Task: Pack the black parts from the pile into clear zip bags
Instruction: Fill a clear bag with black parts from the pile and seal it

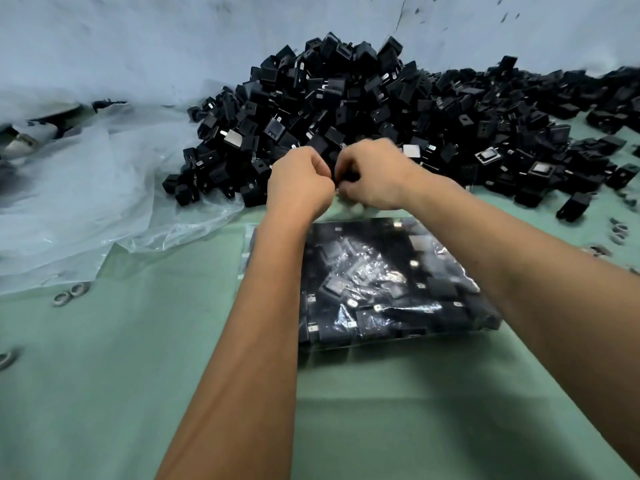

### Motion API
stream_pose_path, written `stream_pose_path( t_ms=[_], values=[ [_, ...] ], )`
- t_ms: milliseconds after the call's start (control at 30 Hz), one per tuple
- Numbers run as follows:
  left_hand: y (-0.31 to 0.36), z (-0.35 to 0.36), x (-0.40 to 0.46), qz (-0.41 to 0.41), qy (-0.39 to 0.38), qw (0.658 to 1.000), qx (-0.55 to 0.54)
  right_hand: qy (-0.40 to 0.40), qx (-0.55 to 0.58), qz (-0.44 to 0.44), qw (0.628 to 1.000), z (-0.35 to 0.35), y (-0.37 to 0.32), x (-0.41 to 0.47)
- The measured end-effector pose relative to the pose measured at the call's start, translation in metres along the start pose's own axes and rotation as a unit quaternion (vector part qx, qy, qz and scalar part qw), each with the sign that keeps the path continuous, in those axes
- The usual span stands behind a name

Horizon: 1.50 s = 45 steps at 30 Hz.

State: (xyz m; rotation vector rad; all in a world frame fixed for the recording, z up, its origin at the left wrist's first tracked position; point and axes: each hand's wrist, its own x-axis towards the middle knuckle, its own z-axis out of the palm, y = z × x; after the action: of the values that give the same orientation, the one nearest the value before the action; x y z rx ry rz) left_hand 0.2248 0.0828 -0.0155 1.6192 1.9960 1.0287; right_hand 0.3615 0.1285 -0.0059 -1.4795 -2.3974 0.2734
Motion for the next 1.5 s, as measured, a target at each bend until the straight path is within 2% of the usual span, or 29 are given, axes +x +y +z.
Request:
stream_pose_path(
  t_ms=[67,133,200,267,367,433,600,767,1000,1167,1333,1400,1500],
  values=[
    [0.008,0.006,-0.002,0.033,-0.013,0.999,0.011,0.094,0.149,0.047,0.983,-0.013,0.017,-0.023],
    [0.016,0.014,-0.007,0.083,-0.055,0.995,0.013,0.156,0.298,0.106,0.936,-0.019,0.037,-0.052],
    [0.026,0.025,-0.016,0.148,-0.117,0.982,0.003,0.198,0.386,0.149,0.889,-0.021,0.061,-0.084],
    [0.037,0.034,-0.026,0.206,-0.179,0.962,0.009,0.215,0.443,0.177,0.852,-0.018,0.082,-0.114],
    [0.051,0.05,-0.038,0.255,-0.256,0.931,0.048,0.194,0.535,0.222,0.791,-0.005,0.101,-0.148],
    [0.056,0.059,-0.043,0.275,-0.286,0.914,0.088,0.168,0.562,0.238,0.774,0.005,0.107,-0.156],
    [0.057,0.058,-0.045,0.294,-0.274,0.912,0.077,0.162,0.563,0.219,0.781,0.004,0.111,-0.157],
    [0.057,0.055,-0.045,0.318,-0.274,0.905,0.074,0.135,0.499,0.218,0.828,-0.001,0.106,-0.16],
    [0.056,0.051,-0.043,0.328,-0.25,0.909,0.061,0.1,0.49,0.174,0.848,-0.009,0.097,-0.165],
    [0.059,0.052,-0.042,0.338,-0.227,0.912,0.052,0.031,0.497,0.105,0.861,-0.011,0.088,-0.168],
    [0.059,0.056,-0.043,0.34,-0.216,0.914,0.055,0.141,0.447,0.144,0.871,-0.009,0.095,-0.164],
    [0.059,0.057,-0.043,0.343,-0.211,0.913,0.057,0.122,0.467,0.131,0.866,-0.012,0.093,-0.165],
    [0.058,0.057,-0.042,0.348,-0.203,0.913,0.055,0.042,0.513,0.088,0.853,-0.014,0.083,-0.167]
  ],
)
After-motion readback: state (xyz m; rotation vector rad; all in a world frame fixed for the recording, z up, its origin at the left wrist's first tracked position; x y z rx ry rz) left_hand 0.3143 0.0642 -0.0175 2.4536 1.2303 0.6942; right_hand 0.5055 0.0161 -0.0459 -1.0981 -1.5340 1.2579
